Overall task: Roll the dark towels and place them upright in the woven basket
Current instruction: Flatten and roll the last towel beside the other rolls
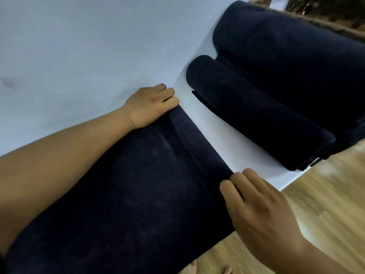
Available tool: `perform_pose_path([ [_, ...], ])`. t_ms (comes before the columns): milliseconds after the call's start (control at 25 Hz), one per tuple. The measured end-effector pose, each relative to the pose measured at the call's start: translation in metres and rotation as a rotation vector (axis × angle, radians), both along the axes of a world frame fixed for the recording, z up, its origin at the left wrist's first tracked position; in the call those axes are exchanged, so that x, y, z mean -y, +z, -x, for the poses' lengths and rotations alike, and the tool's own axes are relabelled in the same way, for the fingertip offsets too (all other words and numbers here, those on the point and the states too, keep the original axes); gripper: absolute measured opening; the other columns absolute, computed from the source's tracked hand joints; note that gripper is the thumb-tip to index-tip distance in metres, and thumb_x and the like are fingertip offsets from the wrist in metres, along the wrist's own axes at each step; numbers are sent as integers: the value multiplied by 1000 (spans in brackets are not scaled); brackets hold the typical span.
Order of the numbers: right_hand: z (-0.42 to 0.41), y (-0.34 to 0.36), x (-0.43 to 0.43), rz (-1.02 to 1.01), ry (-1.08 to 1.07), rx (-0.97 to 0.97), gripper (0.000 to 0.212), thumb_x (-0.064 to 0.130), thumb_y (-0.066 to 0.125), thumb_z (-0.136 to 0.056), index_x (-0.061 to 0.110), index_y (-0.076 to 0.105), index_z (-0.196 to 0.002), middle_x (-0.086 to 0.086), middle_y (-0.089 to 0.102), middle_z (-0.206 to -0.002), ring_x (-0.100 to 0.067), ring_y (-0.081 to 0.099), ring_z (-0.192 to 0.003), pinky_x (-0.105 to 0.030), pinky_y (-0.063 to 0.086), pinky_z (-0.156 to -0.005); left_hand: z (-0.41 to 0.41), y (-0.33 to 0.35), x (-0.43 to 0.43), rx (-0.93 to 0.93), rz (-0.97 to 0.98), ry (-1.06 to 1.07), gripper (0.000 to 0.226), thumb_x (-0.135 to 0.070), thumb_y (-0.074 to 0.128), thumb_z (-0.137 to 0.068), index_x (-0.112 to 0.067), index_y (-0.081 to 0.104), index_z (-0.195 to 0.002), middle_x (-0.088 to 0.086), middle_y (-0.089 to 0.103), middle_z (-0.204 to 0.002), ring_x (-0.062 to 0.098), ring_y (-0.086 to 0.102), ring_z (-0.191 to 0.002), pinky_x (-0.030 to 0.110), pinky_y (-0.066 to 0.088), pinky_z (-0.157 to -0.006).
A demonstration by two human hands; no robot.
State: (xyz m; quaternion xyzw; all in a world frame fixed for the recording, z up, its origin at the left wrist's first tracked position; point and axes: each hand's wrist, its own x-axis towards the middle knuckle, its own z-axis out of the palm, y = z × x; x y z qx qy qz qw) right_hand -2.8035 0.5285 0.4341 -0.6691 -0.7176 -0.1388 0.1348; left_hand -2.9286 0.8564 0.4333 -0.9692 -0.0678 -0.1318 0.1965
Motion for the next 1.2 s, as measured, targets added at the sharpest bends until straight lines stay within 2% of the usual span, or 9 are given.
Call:
perform_pose_path([
  [200, -1, 5, -5, 91, 152, 61, 25, -12, 47, -67, 12, 49, -72, -2, 39, -69, -20, 31, -64, -33, 34, -49, 25, 2, -4, -39, 71, -66, 32, 3, 41, -80, -8, 52, -108, 12, 60, -103, 30, 52, -92, 36, 47, -49],
  [320, -1, 8, -7, 169, 212, 41, 18, -3, 51, -74, 16, 50, -74, 1, 43, -73, -18, 36, -66, -31, 39, -51, 44, -2, 0, 61, 227, -33, 33, -14, 39, -95, -3, 65, -112, 12, 66, -106, 33, 61, -91, 40, 56, -63],
  [480, -9, 16, 0, 264, 106, -441, 33, 46, 46, -96, 29, 72, -87, 15, 56, -80, -5, 55, -67, -14, 43, -58, 26, 22, 6, -54, 282, 37, 31, -26, 41, -97, -10, 67, -99, 5, 67, -89, 32, 61, -85, 34, 47, -68],
  [600, -18, 26, -5, 324, -27, -781, 9, 42, 67, -80, 42, 71, -89, 16, 63, -75, -9, 61, -68, -19, 47, -58, -4, 48, 2, -257, 340, 294, 27, -34, 60, -94, -20, 56, -118, -4, 66, -90, 27, 59, -88, 32, 39, -74],
  [760, -22, 24, -9, 445, -280, -762, 55, 60, 74, -64, 53, 48, -112, 15, 57, -83, -4, 58, -72, -17, 45, -59, -38, 63, 2, -474, 400, 309, 69, -22, 70, -88, -40, 32, -143, -8, 56, -121, 15, 51, -97, 32, 39, -82],
  [840, -16, 24, -9, 544, -366, -720, 73, 69, 65, -66, 49, 37, -130, 21, 58, -91, 4, 57, -79, -14, 45, -62, -40, 61, 3, -591, 448, 282, 73, -10, 63, -90, -47, 32, -144, -10, 49, -137, 17, 51, -115, 31, 39, -97],
  [920, -9, 20, -7, 563, -353, -739, 70, 70, 58, -71, 46, 33, -133, 18, 63, -90, 2, 61, -78, -19, 50, -69, -36, 56, 8, -693, 418, 215, 65, -3, 53, -89, -45, 44, -139, -12, 54, -132, 19, 51, -118, 38, 40, -105],
  [1040, -9, 14, -6, 497, -336, -813, 64, 66, 59, -73, 48, 31, -128, 14, 63, -89, -3, 63, -76, -29, 54, -76, -24, 46, 4, -613, 312, 12, 50, 0, 55, -82, -32, 57, -120, -14, 58, -114, 13, 49, -105, 38, 38, -104],
  [1200, -24, 14, -6, 417, -381, -798, 68, 57, 61, -83, 43, 26, -139, 16, 57, -96, -4, 61, -78, -26, 53, -76, -28, 35, -11, -359, 316, -126, 37, -1, 64, -80, -23, 66, -109, -11, 61, -98, 11, 45, -91, 27, 29, -99],
])
